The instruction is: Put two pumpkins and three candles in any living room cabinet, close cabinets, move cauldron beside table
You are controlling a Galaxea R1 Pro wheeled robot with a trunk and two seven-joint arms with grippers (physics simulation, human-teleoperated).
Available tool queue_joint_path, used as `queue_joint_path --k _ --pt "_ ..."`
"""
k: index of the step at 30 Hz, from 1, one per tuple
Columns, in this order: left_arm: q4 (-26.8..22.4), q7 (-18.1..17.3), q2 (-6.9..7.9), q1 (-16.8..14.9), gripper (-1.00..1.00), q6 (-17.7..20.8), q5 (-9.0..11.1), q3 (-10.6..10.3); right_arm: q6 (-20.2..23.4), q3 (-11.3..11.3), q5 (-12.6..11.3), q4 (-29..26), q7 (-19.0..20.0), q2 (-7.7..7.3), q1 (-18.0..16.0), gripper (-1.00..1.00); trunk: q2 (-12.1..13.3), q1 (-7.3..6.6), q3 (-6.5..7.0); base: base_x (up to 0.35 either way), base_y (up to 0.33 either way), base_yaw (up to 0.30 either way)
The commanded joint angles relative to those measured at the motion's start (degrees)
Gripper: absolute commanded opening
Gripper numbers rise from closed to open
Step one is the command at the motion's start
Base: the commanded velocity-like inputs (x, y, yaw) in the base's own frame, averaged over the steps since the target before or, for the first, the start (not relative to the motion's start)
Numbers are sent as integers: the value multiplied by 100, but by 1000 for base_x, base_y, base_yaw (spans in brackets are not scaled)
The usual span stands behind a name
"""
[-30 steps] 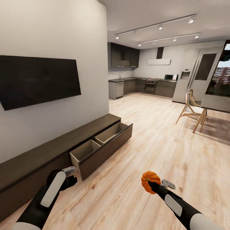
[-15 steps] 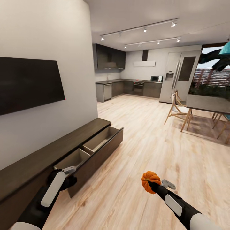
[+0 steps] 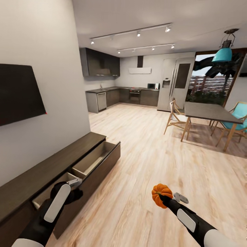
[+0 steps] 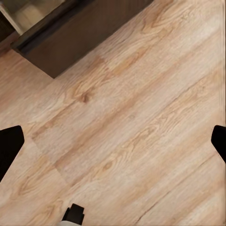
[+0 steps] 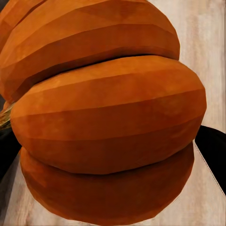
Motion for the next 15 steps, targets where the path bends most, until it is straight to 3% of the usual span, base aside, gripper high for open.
queue_joint_path --k 1,15 --pt "-7 60 6 -4 100 8 53 -13 4 37 -32 -14 -38 -6 -7 -100 -4 4 -1 339 0 -245" --pt "-7 60 6 -4 100 8 53 -14 4 37 -23 -14 -38 -6 -7 -100 -4 4 80 339 -42 -245"
